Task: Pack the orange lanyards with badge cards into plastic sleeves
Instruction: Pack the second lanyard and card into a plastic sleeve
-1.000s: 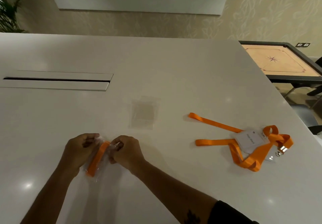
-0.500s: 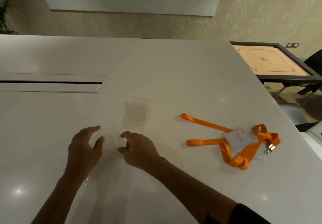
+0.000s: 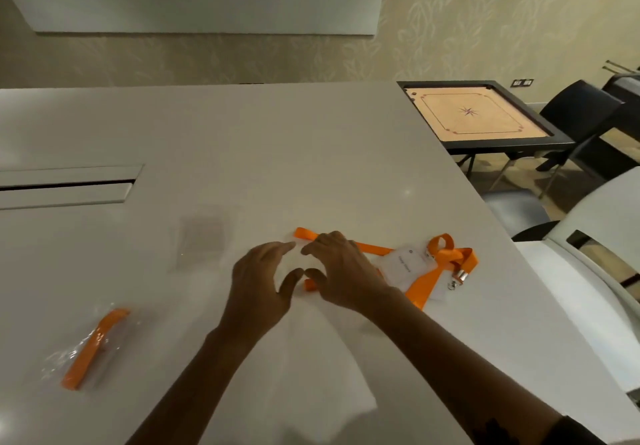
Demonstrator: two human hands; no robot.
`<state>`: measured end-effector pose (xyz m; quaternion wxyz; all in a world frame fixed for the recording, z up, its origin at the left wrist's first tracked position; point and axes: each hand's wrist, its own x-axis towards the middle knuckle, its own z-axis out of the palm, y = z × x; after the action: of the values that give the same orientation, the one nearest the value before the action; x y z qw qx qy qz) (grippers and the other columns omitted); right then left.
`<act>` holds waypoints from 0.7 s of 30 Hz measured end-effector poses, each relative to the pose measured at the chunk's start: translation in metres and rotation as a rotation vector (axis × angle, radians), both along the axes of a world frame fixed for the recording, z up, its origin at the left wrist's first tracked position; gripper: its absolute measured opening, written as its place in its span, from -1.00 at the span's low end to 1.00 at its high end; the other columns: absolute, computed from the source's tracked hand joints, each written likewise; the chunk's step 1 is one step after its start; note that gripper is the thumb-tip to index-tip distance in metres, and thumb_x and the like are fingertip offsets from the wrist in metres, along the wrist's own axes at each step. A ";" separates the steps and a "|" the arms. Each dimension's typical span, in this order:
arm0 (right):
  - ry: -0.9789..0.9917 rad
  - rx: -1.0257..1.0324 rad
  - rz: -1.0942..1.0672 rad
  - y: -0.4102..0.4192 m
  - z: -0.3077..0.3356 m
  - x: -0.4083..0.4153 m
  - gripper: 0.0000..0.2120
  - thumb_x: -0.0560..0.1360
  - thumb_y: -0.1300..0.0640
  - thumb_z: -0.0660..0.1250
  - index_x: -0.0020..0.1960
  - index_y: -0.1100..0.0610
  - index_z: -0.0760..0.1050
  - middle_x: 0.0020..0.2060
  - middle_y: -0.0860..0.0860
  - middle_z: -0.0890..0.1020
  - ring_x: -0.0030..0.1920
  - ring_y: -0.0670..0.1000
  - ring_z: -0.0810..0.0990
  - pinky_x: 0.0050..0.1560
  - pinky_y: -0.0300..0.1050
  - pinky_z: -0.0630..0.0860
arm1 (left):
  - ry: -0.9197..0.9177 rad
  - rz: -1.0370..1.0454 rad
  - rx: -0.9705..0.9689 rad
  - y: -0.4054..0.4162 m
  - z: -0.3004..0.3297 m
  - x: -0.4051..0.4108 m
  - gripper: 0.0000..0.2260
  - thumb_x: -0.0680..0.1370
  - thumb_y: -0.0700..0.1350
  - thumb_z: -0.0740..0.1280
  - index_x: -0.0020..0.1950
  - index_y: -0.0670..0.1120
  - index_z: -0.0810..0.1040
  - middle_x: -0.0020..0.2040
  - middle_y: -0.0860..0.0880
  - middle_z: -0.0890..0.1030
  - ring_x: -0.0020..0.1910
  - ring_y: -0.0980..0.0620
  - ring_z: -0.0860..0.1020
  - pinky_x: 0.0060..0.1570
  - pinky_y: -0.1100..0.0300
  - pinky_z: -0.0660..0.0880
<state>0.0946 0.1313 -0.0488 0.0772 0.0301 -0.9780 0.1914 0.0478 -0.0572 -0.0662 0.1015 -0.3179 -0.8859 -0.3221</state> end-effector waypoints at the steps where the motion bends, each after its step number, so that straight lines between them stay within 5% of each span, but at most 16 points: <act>1: -0.018 0.007 -0.022 0.016 0.000 0.006 -0.63 0.61 0.02 0.42 0.39 0.06 0.55 0.27 0.01 0.61 0.33 0.08 0.49 0.33 0.08 0.46 | -0.031 -0.016 -0.004 0.017 0.001 0.005 -0.59 0.59 0.00 0.47 0.40 -0.10 0.58 0.32 -0.04 0.64 0.33 -0.07 0.59 0.30 -0.15 0.53; 10: -0.153 0.020 -0.149 0.136 -0.005 0.056 -0.56 0.59 0.16 0.45 0.46 0.08 0.53 0.38 0.08 0.61 0.42 0.13 0.51 0.37 0.03 0.51 | -0.153 -0.080 -0.222 0.138 -0.016 0.043 -0.40 0.57 0.17 0.43 0.55 -0.01 0.41 0.44 -0.03 0.56 0.45 -0.05 0.50 0.42 -0.03 0.46; 15: -0.166 0.004 -0.173 0.162 -0.012 0.068 -0.55 0.61 0.11 0.43 0.49 0.00 0.50 0.48 0.05 0.55 0.52 0.15 0.45 0.48 0.19 0.43 | -0.109 0.016 -0.329 0.174 -0.028 0.050 -0.36 0.54 0.34 0.35 0.50 0.01 0.45 0.36 -0.02 0.61 0.36 -0.04 0.55 0.32 0.02 0.49; 21: -0.159 -0.036 -0.155 0.175 -0.020 0.069 -0.51 0.58 0.08 0.49 0.49 -0.02 0.50 0.46 0.02 0.57 0.47 0.12 0.50 0.42 0.12 0.46 | -0.122 0.057 -0.319 0.191 -0.033 0.051 -0.42 0.54 0.35 0.35 0.43 0.03 0.51 0.30 0.01 0.64 0.31 0.00 0.56 0.30 0.07 0.45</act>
<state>0.1635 0.3058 -0.0685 0.0143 -0.0625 -0.9768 0.2044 0.0988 0.1333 -0.0993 0.0049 -0.2845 -0.9390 -0.1934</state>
